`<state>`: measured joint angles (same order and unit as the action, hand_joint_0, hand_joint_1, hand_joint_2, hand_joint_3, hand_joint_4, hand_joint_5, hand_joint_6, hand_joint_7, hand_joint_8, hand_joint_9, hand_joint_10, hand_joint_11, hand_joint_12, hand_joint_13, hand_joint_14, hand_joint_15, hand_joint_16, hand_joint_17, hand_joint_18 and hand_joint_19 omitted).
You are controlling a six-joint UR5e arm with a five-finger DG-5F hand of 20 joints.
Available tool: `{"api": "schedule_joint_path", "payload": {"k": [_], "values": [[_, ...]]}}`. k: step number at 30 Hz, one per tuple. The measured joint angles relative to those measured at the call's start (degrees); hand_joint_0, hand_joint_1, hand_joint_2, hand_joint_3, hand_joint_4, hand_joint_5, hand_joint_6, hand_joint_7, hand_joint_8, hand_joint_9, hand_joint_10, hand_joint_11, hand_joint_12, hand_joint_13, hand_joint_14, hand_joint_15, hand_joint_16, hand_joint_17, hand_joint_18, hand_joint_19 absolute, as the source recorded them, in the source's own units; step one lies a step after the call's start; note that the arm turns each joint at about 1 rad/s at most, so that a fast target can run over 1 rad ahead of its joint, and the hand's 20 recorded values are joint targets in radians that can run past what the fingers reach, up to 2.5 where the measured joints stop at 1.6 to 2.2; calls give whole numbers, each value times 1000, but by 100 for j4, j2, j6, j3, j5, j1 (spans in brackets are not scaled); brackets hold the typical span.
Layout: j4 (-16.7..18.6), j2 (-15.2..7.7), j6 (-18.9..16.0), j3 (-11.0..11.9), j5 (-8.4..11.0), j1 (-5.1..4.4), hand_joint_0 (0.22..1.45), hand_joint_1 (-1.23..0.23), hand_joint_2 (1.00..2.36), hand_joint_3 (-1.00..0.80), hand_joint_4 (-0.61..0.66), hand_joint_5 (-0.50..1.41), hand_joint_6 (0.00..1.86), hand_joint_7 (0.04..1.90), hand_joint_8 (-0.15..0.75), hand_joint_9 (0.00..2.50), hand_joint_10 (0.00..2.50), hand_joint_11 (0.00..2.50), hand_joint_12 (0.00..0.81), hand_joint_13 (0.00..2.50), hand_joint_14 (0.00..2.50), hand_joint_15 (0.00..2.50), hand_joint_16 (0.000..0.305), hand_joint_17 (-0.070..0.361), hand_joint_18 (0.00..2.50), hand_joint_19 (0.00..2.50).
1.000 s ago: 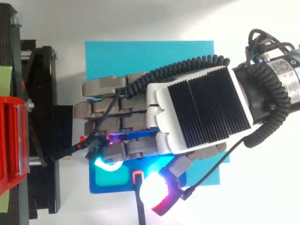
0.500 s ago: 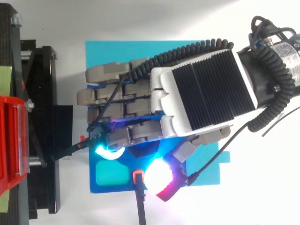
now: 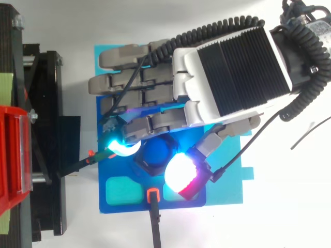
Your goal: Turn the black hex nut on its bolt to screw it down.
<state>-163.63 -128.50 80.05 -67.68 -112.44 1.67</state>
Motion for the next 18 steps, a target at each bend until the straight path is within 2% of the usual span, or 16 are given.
{"api": "schedule_joint_path", "payload": {"k": [14,18], "values": [[134,0,-3,0,-135,108,517,-420,1000,-500,247,-213,713,699,258,493,6,307,162,345,0,0,18,40,101,94],[165,1,-15,34,-152,115,517,-420,1000,-500,246,-213,711,700,259,492,6,311,162,344,0,0,18,40,99,104]]}}
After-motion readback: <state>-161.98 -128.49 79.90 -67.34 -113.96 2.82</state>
